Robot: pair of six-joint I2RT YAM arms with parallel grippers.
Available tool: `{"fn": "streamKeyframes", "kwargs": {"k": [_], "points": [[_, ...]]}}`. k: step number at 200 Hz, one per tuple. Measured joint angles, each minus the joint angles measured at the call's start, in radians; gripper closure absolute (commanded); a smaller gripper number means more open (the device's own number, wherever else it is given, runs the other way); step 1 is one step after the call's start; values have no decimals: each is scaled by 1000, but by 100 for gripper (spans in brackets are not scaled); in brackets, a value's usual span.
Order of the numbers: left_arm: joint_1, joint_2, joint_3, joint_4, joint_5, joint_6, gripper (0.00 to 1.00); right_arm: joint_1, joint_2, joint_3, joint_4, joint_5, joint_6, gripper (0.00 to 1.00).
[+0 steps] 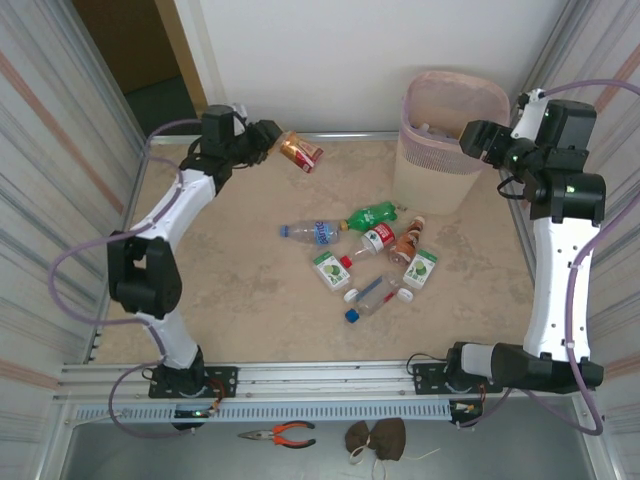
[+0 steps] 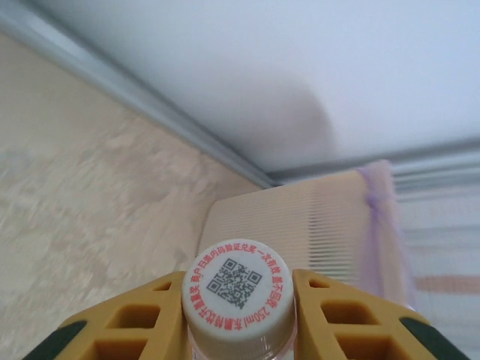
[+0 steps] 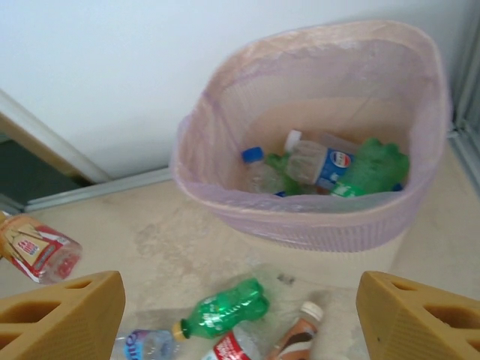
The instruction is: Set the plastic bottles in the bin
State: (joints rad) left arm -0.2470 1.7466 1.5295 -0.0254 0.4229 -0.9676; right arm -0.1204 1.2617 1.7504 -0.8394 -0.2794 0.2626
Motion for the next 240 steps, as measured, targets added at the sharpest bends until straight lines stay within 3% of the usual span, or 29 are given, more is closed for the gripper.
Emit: {"fn": "streamKeyframes", "kwargs": {"k": [64, 121, 192, 240], "points": [[-18, -215, -117, 217, 175, 311, 74, 23, -117, -227, 330, -244, 79, 22], [-51, -305, -145, 266, 345, 520, 76, 200, -147, -281, 537, -392, 84, 20], [-161, -417, -143, 196, 503, 809, 80, 491, -148, -348, 613, -467, -146, 16], [-190, -428, -131, 116, 557, 903, 80, 638, -101, -348, 629, -452, -309, 14]]}}
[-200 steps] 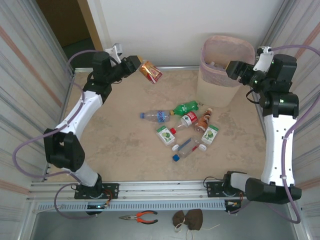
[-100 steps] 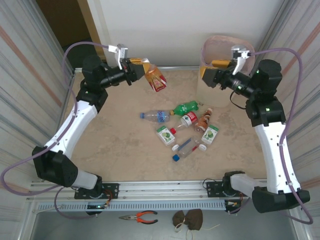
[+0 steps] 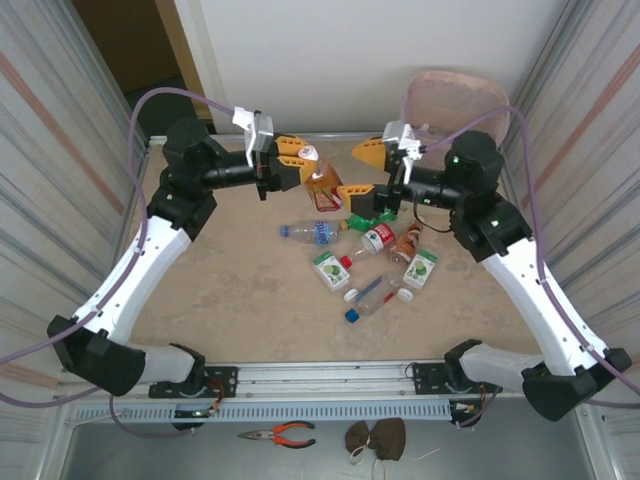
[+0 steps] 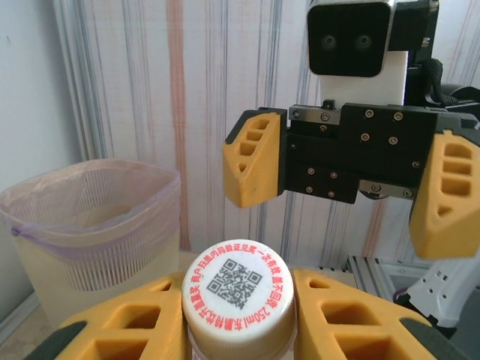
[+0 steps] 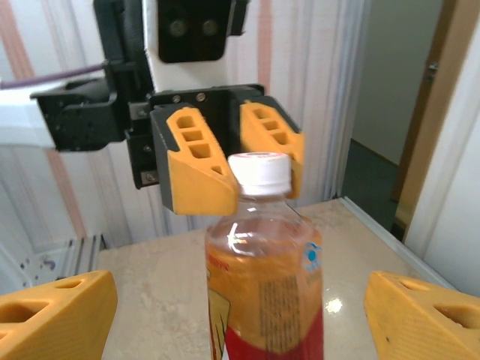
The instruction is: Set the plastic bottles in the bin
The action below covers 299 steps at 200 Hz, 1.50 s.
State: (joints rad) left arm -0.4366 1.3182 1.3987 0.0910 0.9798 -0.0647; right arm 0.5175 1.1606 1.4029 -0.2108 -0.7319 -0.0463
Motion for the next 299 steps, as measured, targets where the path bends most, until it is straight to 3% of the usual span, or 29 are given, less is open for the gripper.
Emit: {"fn": "streamKeyframes", "kwargs": {"k": [67, 137, 167, 200, 237, 299], "points": [[-14, -20, 1, -72, 34, 50, 80, 95, 86, 0, -6, 40, -101, 17], [-17, -53, 2, -85, 21, 88, 78, 121, 116, 0, -22, 63, -121, 41], [-17, -55, 2, -90, 14, 92, 67, 124, 116, 0, -22, 73, -122, 46], [-17, -64, -4, -91, -7, 99, 44, 127, 116, 0, -22, 85, -122, 47], [-17, -113, -51, -81, -67, 100, 25, 129, 116, 1, -24, 118, -121, 47], [3, -184, -114, -72, -164, 102, 21, 54, 116, 37, -59, 161, -111, 48]]}}
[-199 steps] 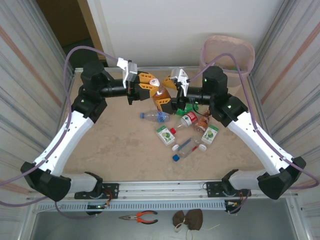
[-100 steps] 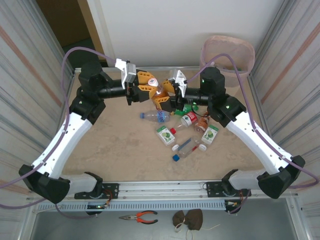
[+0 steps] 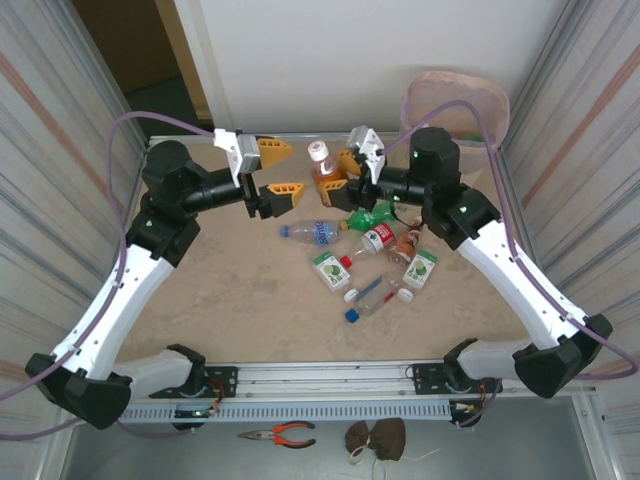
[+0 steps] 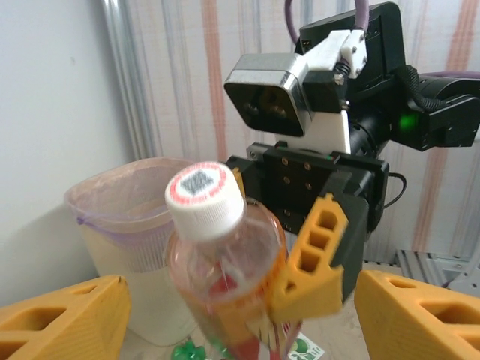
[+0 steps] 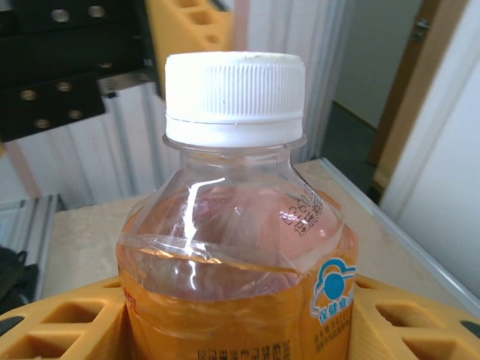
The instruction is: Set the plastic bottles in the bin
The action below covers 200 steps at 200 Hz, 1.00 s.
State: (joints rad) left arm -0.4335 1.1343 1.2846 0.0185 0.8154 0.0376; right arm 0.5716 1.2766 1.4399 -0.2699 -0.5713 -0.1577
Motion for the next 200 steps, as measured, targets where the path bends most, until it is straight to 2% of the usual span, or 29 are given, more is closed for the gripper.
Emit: {"fn": "streamKeyframes", "kwargs": {"k": [39, 95, 107, 126, 150, 200], "points": [[50, -29, -5, -19, -24, -19, 18, -123, 0, 26, -10, 34, 58, 50], [94, -41, -5, -96, -51, -23, 11, -382, 44, 137, -32, 97, 196, 50], [94, -48, -7, -109, -74, -23, 9, -432, 74, 173, -42, 120, 241, 53], [94, -64, -22, -120, -127, -29, 6, -515, 141, 234, -53, 167, 372, 59], [94, -91, -67, -117, -212, -66, 4, -592, 240, 292, -63, 257, 566, 62], [94, -102, -143, -102, -320, -152, 2, -610, 401, 332, -84, 440, 941, 59]]}}
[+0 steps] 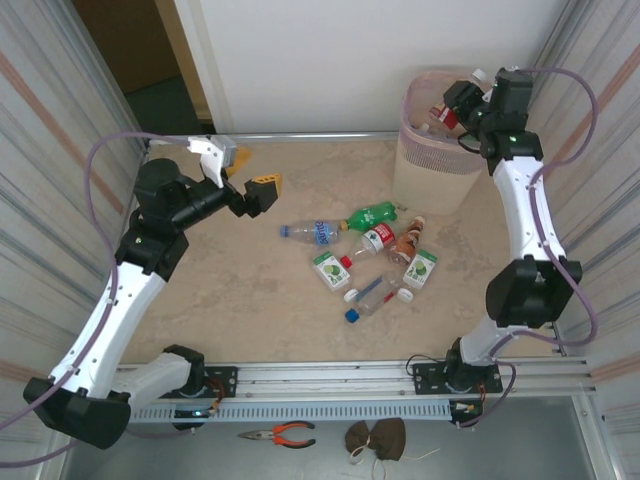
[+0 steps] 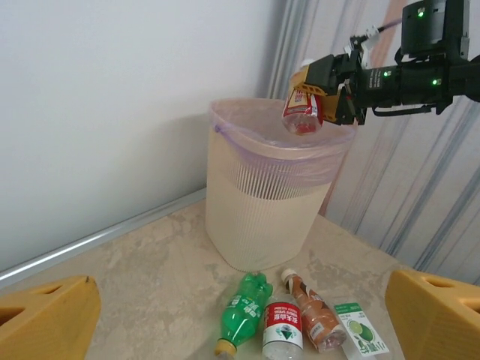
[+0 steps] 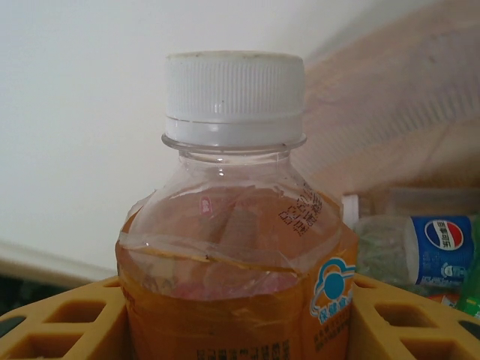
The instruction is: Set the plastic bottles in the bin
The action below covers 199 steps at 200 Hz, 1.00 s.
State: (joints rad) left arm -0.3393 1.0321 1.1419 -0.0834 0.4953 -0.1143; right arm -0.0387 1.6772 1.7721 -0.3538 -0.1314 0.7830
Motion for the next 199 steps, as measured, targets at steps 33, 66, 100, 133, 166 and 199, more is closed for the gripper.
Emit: {"fn": "streamKeyframes", "kwargs": {"k": [33, 66, 100, 133, 166, 199], "points": [[0, 2, 0, -7, -22, -31, 2, 6, 154, 201, -124, 130, 252, 51], [0, 8, 0, -21, -29, -58, 3, 17, 263, 368, -237, 230, 473, 47], [0, 11, 1, -27, -44, -81, 1, 27, 371, 512, -347, 304, 657, 45], [0, 26, 6, -56, -52, -101, 1, 27, 473, 598, -418, 339, 779, 39], [0, 34, 6, -71, -53, -119, 2, 28, 525, 607, -467, 355, 857, 28], [0, 37, 6, -72, -56, -130, 1, 29, 534, 607, -505, 374, 908, 14]]}}
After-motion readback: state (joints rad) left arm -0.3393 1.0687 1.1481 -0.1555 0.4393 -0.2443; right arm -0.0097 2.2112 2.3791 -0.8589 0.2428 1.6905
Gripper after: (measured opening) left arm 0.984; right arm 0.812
